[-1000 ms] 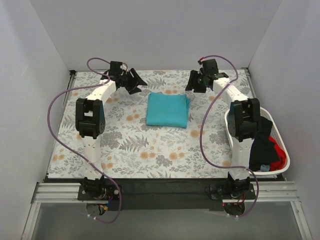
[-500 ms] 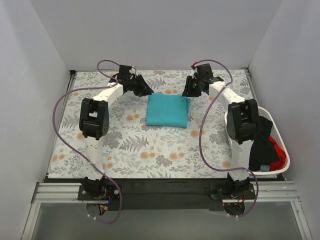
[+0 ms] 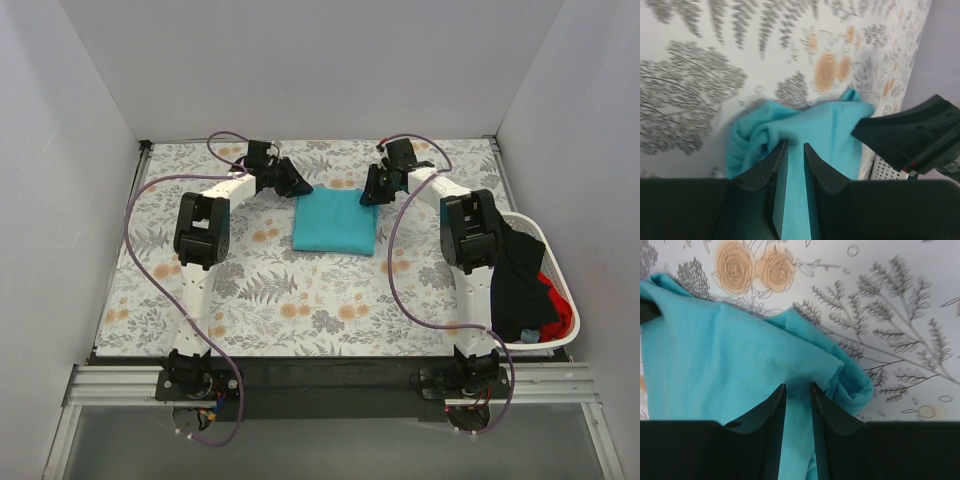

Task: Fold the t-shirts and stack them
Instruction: Fold the tshirt

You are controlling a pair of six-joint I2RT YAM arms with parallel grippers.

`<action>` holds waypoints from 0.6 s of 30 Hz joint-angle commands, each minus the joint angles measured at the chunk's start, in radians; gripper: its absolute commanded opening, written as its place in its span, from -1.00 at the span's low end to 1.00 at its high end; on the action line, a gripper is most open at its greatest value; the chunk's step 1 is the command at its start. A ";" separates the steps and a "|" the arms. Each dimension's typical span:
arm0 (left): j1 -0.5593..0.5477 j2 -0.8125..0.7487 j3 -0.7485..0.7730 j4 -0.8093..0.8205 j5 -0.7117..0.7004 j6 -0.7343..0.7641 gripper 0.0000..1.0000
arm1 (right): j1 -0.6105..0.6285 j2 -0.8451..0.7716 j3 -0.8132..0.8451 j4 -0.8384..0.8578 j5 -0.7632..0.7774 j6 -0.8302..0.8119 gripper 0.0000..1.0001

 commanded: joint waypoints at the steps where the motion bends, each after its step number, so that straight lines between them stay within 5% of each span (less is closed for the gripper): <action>1: 0.022 0.048 0.038 0.007 -0.030 -0.049 -0.65 | -0.035 0.031 0.046 0.021 -0.026 0.022 -0.34; 12: 0.048 0.040 0.032 0.028 -0.021 -0.062 -0.63 | -0.064 0.045 0.049 0.028 -0.058 0.014 -0.37; 18: 0.074 -0.052 0.071 0.031 -0.004 -0.034 -0.20 | -0.072 -0.010 0.083 0.021 -0.079 -0.006 -0.21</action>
